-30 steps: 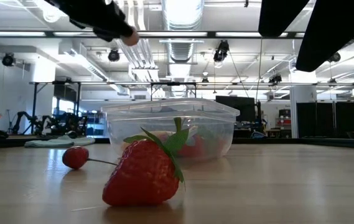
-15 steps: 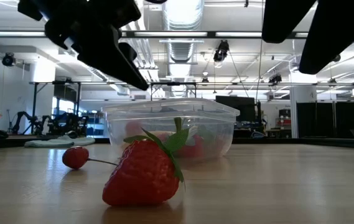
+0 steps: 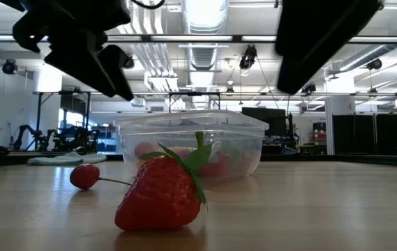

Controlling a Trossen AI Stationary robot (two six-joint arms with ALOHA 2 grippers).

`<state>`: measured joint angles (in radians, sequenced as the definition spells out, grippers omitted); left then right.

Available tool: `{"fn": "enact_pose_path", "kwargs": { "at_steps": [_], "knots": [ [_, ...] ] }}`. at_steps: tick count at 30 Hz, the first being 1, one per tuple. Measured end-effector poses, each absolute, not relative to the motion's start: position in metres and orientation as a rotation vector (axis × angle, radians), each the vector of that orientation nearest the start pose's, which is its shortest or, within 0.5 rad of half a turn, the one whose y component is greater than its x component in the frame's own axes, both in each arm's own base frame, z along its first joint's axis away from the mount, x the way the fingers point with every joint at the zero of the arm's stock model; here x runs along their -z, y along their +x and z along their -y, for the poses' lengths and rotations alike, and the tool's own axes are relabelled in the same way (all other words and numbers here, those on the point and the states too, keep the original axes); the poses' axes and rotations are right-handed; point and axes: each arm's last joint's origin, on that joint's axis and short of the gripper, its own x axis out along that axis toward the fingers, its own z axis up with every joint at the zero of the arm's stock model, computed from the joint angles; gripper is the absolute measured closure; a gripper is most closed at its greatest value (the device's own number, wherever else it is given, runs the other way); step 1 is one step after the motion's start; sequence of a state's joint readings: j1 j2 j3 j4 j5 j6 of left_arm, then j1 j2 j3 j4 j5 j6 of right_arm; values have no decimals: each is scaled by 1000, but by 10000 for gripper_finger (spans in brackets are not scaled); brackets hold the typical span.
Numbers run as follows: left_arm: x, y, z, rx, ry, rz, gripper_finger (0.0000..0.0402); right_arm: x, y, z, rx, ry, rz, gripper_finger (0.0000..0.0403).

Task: Pick and placing Produce into tupperware
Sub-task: Put the red strawberry into the transparent container

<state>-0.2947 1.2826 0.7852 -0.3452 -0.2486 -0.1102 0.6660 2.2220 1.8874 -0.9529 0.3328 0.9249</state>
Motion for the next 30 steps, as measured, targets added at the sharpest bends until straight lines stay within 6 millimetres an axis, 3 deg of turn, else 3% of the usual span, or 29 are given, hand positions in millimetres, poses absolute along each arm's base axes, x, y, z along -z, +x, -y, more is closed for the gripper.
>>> {"fn": "enact_pose_path", "kwargs": {
  "at_steps": [11, 18, 30],
  "knots": [
    [-221, 216, 57, -117, 123, -964, 134, -187, 398, -259, 19, 105, -1132, 156],
    [-224, 199, 53, -115, 112, -924, 134, -187, 407, -246, -30, 111, -1152, 156],
    [-223, 167, 41, -176, 58, -828, 134, -181, 414, -244, -53, 128, -1132, 156]
  ]
}}
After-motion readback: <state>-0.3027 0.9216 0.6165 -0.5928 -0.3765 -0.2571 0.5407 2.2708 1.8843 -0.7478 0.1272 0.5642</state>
